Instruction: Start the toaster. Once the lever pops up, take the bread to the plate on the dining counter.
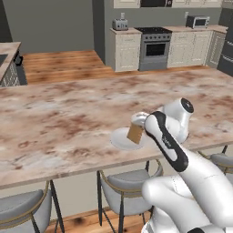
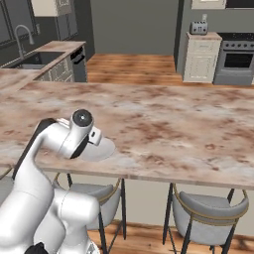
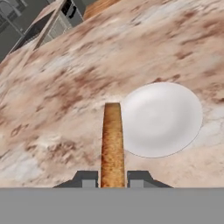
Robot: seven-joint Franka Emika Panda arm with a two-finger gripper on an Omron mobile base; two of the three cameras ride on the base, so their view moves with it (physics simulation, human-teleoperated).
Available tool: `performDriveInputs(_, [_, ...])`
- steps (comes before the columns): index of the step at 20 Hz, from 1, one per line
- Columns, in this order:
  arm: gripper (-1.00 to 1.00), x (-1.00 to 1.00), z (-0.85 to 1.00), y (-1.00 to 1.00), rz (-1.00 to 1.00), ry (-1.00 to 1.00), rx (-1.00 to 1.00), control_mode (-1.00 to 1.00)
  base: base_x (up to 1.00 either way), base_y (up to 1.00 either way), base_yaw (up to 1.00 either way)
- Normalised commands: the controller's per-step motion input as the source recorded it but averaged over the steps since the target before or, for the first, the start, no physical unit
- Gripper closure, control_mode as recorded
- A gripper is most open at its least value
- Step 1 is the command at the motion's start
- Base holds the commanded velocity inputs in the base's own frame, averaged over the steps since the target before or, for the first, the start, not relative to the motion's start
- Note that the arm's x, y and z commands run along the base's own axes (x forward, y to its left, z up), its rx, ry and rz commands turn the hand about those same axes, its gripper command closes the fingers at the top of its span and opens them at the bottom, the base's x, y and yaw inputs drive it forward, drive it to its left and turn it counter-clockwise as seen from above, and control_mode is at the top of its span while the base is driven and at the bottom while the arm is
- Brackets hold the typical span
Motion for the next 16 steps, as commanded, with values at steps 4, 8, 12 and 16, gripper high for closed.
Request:
performDriveInputs(4, [1.0,0.29,-0.07,0.01,0.0,0.02,0.0,-1.0,0.0,0.0,0.0])
performDriveInputs(8, [1.0,0.28,-0.1,0.06,0.0,-0.04,0.0,-1.0,0.0,0.0,0.0])
performDriveInputs(12, [1.0,0.27,-0.22,0.09,0.0,-0.02,0.0,-1.0,0.0,0.0,0.0])
performDriveInputs(16, [1.0,0.29,-0.33,0.17,0.0,0.0,0.0,-1.0,0.0,0.0,0.0])
